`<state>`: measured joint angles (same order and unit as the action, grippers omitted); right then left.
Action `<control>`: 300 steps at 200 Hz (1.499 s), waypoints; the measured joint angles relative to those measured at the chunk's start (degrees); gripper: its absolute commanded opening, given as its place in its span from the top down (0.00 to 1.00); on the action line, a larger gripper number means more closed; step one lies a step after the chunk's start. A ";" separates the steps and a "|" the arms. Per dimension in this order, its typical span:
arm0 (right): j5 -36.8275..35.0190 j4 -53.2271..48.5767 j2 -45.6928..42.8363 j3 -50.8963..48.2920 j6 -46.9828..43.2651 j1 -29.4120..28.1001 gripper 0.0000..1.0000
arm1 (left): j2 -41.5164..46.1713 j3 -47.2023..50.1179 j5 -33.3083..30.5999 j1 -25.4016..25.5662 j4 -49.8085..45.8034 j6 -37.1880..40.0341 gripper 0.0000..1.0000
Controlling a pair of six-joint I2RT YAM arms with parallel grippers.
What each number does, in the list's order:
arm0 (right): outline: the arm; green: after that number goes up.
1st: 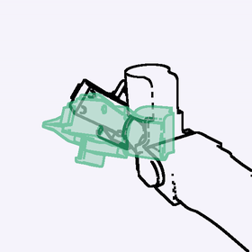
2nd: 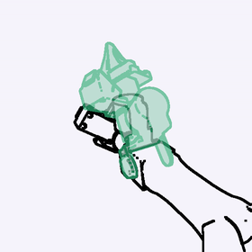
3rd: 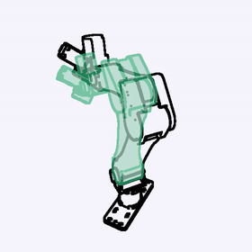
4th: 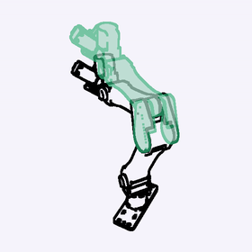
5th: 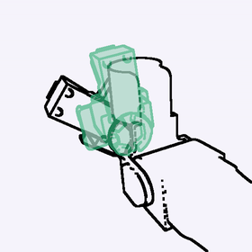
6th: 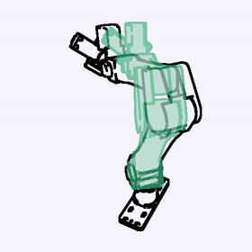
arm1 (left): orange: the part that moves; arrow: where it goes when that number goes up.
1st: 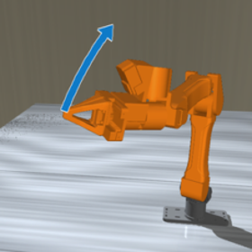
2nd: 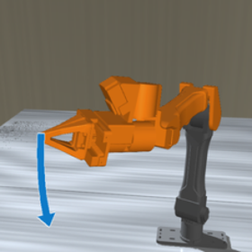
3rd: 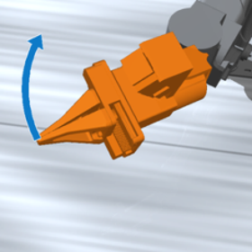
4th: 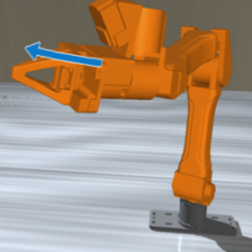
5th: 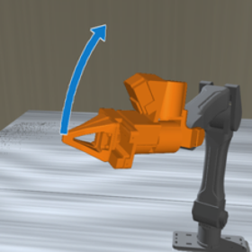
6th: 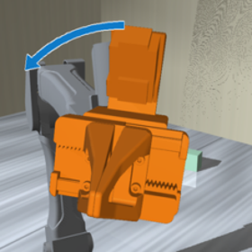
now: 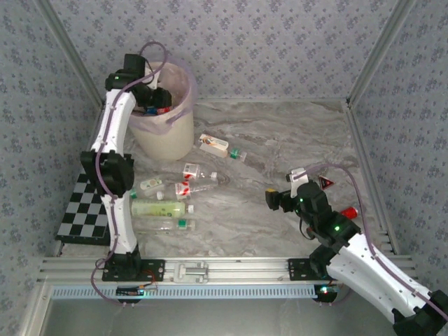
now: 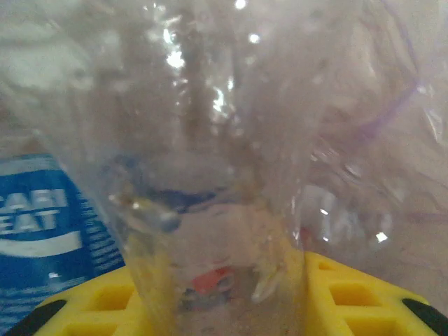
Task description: Put the plastic bottles in the bin
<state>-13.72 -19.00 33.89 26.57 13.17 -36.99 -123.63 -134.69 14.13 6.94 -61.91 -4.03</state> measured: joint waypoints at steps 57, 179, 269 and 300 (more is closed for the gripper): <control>0.87 2.34 5.64 -0.07 1.22 0.09 0.00 | -0.35 -0.44 2.91 0.33 0.07 1.27 0.30; 6.88 -4.26 26.08 14.86 -12.72 0.50 0.00 | 13.51 6.08 1.25 -0.96 -0.35 2.10 0.01; 20.85 -13.88 62.58 47.56 -41.03 10.21 0.23 | 56.41 54.07 -1.99 8.02 13.53 -8.09 0.03; 26.40 -14.69 75.91 61.35 -44.17 13.00 0.19 | 62.01 64.72 -1.44 15.58 16.94 -14.27 0.04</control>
<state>12.69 -33.69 109.80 87.92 -31.00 -23.99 -61.63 -69.97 12.69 22.52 -44.97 -18.31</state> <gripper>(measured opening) 0.773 0.968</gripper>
